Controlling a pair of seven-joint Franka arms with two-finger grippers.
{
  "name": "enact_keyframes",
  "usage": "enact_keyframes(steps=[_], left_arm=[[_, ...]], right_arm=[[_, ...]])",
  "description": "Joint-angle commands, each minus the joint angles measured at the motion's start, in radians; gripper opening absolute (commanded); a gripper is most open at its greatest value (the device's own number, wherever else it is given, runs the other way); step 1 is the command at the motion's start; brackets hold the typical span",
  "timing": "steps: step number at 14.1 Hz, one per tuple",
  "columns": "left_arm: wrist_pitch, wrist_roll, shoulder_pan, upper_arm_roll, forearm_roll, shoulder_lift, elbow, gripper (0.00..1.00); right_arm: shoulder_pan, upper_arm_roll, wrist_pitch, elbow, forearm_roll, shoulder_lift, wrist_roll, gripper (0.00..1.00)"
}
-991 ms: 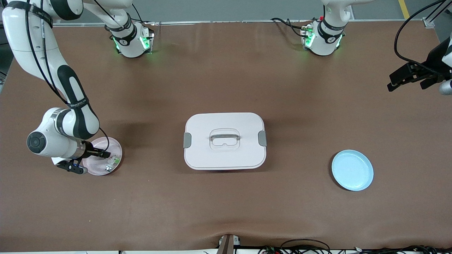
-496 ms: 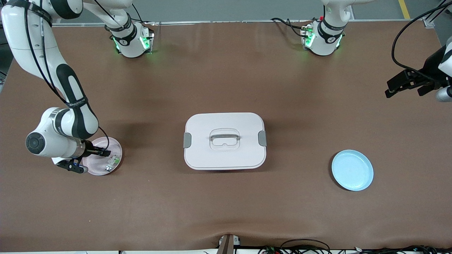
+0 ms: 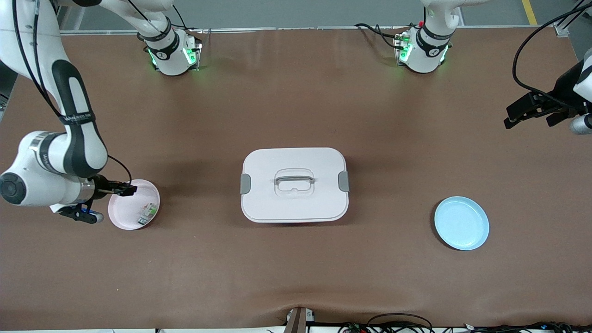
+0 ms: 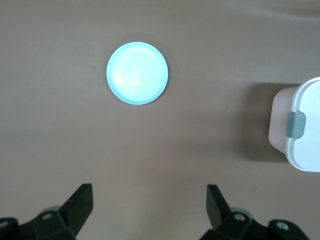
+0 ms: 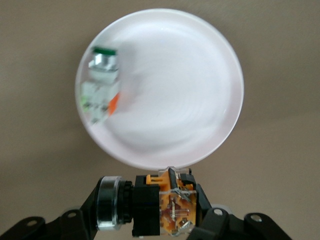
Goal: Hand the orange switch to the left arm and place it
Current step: 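Carry the switch over the white box while the left gripper approaches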
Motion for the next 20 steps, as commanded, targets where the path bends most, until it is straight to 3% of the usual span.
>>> enact_keyframes(steps=[1, 4, 6, 10, 14, 20], left_arm=[[0.002, 0.012, -0.002, -0.005, -0.016, -0.003, 0.004, 1.0], [-0.001, 0.009, -0.008, -0.013, -0.016, -0.002, 0.002, 1.0], [-0.001, 0.001, -0.022, -0.023, -0.022, 0.001, 0.001, 1.0], [-0.001, -0.001, -0.033, -0.04, -0.054, 0.018, 0.001, 1.0], [-0.005, 0.001, -0.099, -0.042, -0.068, 0.038, 0.001, 1.0], [-0.005, -0.102, -0.215, -0.042, -0.158, 0.066, 0.001, 1.0]], right_arm=[[-0.002, 0.004, -0.156, 0.075, 0.143, -0.014, 0.008, 0.16], [0.007, 0.011, -0.227, 0.102, 0.204, -0.052, 0.136, 0.16], [0.031, 0.049, -0.25, 0.102, 0.236, -0.081, 0.271, 0.16], [0.041, 0.095, -0.276, 0.109, 0.423, -0.11, 0.497, 0.16], [0.087, 0.156, -0.258, 0.128, 0.472, -0.124, 0.716, 0.16], [0.277, 0.156, -0.085, 0.161, 0.506, -0.124, 1.043, 0.13]])
